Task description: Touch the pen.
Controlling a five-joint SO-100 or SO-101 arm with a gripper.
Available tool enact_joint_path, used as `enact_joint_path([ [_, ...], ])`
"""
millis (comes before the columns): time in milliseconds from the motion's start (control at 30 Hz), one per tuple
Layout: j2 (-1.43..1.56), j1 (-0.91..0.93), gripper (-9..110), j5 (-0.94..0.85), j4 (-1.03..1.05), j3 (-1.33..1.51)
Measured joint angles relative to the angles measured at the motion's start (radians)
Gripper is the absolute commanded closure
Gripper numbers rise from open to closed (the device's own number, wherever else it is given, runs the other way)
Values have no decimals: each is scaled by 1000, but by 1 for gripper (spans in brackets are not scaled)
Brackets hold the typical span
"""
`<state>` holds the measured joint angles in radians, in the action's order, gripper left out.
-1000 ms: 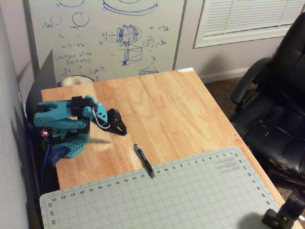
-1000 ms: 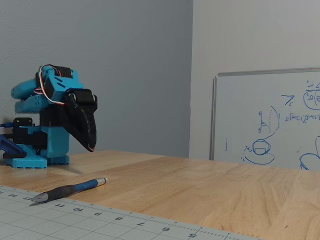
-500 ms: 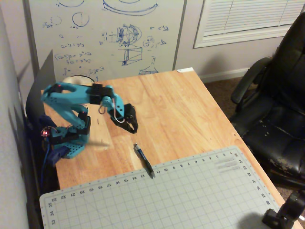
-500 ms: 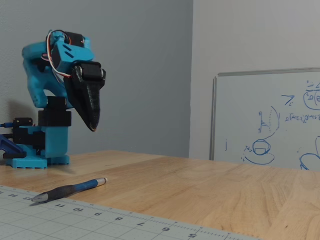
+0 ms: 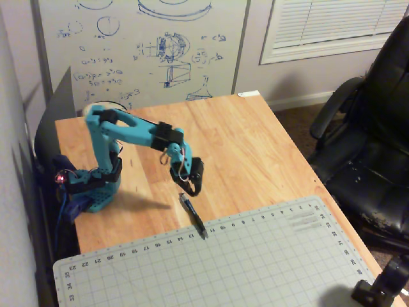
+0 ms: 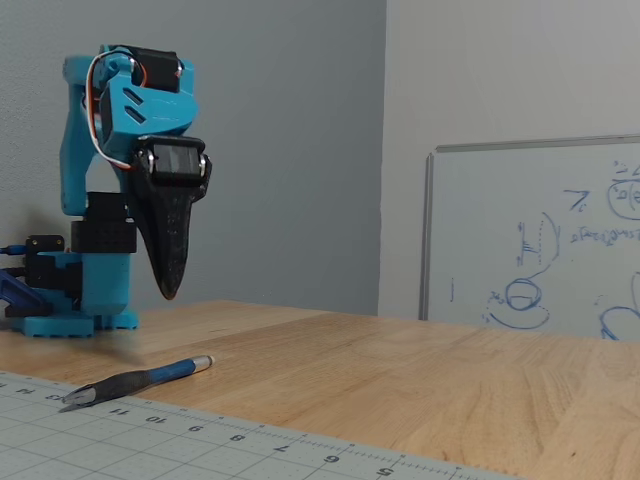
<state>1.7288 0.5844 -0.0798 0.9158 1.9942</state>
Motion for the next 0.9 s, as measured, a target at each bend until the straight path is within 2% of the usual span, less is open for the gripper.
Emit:
enact_joint_path([
  [533, -302, 6, 101, 0, 0, -172],
  [900, -314, 9, 101, 0, 37, -172],
])
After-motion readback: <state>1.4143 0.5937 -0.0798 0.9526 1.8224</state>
